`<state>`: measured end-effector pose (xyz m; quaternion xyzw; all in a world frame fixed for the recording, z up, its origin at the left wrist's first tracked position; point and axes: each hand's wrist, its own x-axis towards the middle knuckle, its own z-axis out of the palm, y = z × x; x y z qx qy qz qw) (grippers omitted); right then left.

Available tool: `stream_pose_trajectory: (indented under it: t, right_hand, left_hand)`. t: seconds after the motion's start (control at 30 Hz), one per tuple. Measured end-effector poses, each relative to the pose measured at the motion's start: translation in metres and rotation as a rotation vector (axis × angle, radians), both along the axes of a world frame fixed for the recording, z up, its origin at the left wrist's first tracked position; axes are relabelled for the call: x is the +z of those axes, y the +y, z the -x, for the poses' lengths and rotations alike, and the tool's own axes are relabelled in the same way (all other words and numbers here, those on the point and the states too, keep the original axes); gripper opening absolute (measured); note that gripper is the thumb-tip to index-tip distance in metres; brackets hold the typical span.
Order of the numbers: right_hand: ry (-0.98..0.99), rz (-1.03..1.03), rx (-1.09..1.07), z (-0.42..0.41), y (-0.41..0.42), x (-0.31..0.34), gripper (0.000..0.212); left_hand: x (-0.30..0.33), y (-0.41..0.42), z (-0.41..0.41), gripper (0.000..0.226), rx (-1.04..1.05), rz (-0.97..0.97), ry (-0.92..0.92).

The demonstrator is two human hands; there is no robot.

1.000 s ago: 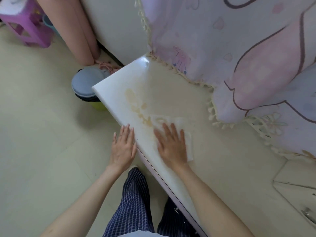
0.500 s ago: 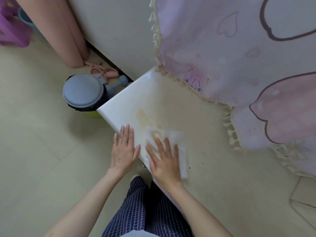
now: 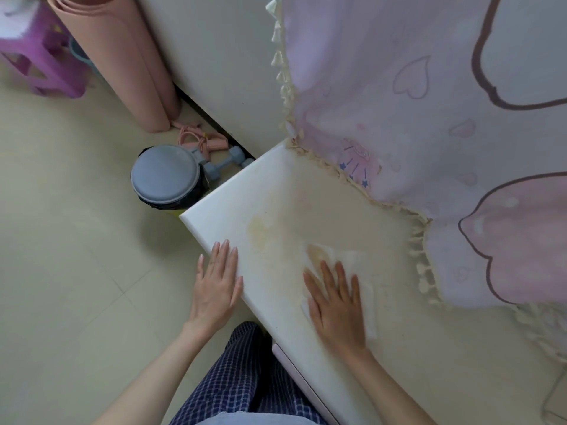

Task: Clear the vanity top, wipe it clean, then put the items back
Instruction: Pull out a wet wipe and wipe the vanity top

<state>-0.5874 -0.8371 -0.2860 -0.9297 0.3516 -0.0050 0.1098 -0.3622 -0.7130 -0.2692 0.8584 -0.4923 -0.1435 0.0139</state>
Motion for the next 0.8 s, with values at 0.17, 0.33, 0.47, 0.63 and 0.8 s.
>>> stream_pose_trajectory:
  t: [0.17, 0.33, 0.47, 0.63, 0.8]
  right_hand:
    - [0.075, -0.003, -0.239, -0.017, -0.039, 0.003, 0.052]
    - [0.019, -0.112, -0.252, -0.111, -0.089, 0.012, 0.058]
    - [0.009, -0.141, -0.064, -0.201, -0.088, 0.015, 0.062]
    - [0.015, -0.049, 0.182, -0.219, -0.038, 0.01, 0.054]
    - [-0.009, -0.063, 0.059, -0.168, 0.023, 0.004, 0.053]
  left_hand:
    - [0.006, -0.008, -0.035, 0.062, 0.064, 0.017, -0.031]
    - [0.01, -0.018, -0.07, 0.059, 0.018, 0.015, -0.041]
    - [0.008, -0.019, -0.1, 0.059, -0.034, 0.026, -0.028]
    - [0.003, -0.02, -0.134, 0.059, -0.129, 0.045, 0.036]
    - [-0.003, -0.013, -0.149, 0.06, -0.273, 0.072, 0.113]
